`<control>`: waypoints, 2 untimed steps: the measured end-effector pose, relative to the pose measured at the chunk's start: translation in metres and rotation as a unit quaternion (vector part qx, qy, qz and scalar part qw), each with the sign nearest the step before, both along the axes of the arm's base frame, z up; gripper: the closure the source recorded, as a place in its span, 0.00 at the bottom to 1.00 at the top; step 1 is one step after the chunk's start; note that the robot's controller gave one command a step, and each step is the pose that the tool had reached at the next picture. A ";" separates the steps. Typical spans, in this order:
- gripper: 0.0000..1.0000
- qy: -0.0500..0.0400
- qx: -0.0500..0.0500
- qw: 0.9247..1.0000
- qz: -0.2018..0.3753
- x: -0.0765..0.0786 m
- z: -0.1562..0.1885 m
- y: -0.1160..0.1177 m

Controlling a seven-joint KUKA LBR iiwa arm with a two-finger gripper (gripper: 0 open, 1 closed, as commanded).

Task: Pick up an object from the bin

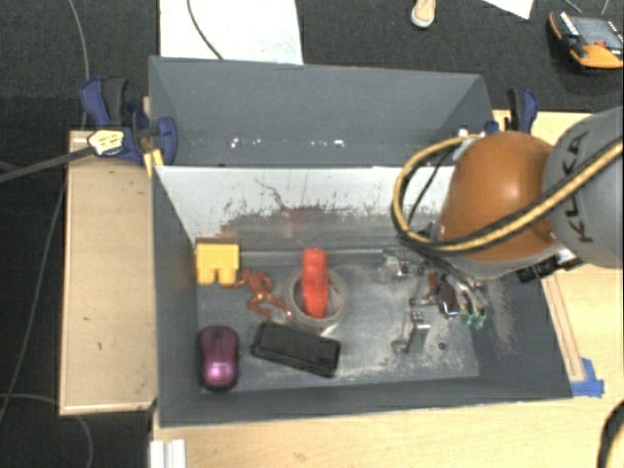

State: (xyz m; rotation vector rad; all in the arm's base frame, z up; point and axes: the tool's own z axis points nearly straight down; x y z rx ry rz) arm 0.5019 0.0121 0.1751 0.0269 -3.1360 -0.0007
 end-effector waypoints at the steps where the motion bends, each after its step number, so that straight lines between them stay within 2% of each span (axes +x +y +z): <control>1: 0.00 -0.004 0.000 1.000 -0.001 0.002 0.004 0.000; 2: 0.00 -0.003 0.001 0.994 0.114 -0.006 -0.106 0.089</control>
Offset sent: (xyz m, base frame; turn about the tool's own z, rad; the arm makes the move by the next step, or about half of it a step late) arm -0.0053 0.0877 -0.1051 -0.2351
